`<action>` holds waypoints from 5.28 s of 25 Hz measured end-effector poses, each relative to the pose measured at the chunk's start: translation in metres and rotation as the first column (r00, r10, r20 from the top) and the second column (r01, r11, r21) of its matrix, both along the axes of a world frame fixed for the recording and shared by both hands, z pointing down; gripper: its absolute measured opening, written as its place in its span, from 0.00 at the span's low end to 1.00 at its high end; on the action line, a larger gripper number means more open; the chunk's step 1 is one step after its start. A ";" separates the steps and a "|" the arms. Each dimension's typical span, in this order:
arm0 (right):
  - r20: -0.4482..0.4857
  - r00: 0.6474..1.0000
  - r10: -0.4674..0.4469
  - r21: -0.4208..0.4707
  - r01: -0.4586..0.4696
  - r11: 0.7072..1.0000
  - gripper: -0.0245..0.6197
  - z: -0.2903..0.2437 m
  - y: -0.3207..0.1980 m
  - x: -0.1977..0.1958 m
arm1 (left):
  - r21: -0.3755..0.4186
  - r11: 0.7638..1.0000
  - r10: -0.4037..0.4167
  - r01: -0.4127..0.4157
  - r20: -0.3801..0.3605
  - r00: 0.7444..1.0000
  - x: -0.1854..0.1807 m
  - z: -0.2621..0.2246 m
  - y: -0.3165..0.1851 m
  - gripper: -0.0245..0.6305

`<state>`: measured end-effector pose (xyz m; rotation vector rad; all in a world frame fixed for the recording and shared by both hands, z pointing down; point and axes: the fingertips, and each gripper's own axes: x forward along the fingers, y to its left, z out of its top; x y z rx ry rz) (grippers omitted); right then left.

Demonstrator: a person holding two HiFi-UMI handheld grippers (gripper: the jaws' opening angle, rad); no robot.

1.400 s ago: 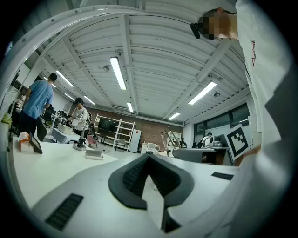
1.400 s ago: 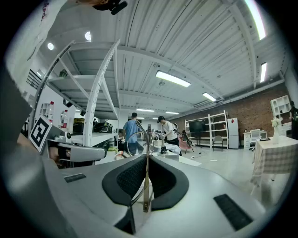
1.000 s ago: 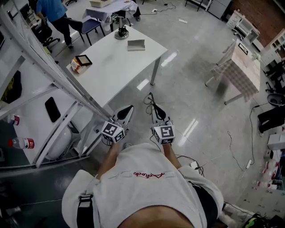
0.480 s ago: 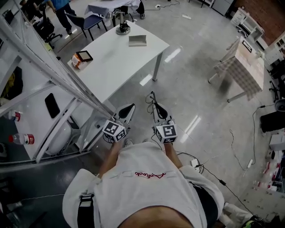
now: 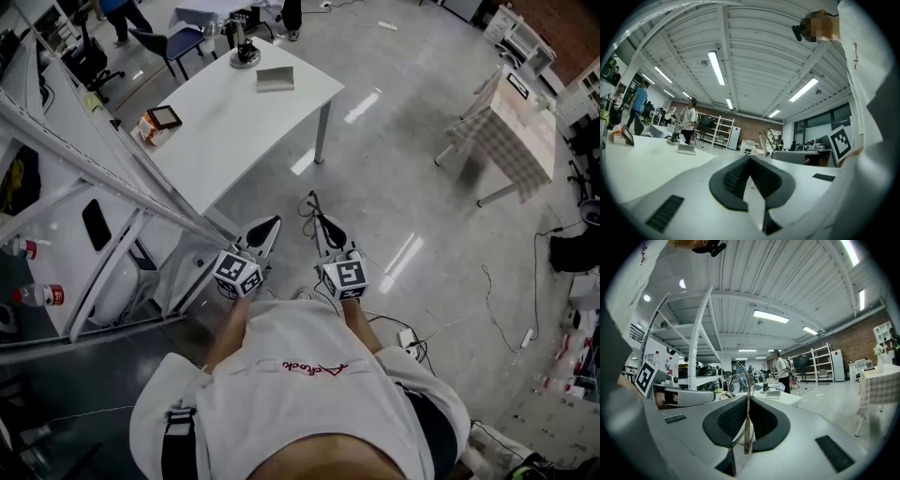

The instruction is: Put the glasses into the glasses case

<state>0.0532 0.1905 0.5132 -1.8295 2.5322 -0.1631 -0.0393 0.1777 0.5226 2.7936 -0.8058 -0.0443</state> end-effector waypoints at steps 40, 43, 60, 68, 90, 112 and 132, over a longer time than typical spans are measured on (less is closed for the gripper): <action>-0.055 0.997 -0.047 -0.018 0.046 0.999 0.05 0.007 -0.191 0.029 | 0.011 1.000 -0.017 0.017 -0.054 0.998 0.037 -0.001 -0.190 0.05; -0.062 0.996 -0.067 -0.023 0.066 0.998 0.05 0.002 -0.222 0.020 | 0.004 0.999 -0.040 0.040 -0.064 0.997 0.028 -0.004 -0.220 0.05; -0.070 0.995 -0.076 -0.072 0.071 0.995 0.05 0.006 -0.379 -0.002 | -0.031 0.999 -0.044 0.042 -0.053 0.998 0.007 0.000 -0.373 0.05; -0.078 0.994 -0.082 -0.099 0.074 0.992 0.05 0.017 -0.411 -0.015 | -0.068 0.997 -0.043 0.039 -0.056 0.998 -0.004 0.015 -0.405 0.05; -0.049 0.983 -0.176 -0.220 0.161 0.962 0.05 0.055 -0.481 0.008 | -0.186 0.969 -0.166 0.162 -0.007 0.986 0.003 0.047 -0.460 0.05; -0.043 0.958 -0.285 -0.393 0.246 0.886 0.05 0.145 -0.556 0.007 | -0.305 0.916 -0.253 0.260 0.064 0.965 -0.010 0.083 -0.478 0.05; -0.429 0.712 -0.556 -0.451 0.364 0.815 0.05 0.181 -0.635 -0.013 | -0.322 0.908 -0.269 0.267 0.039 0.962 -0.010 0.083 -0.478 0.05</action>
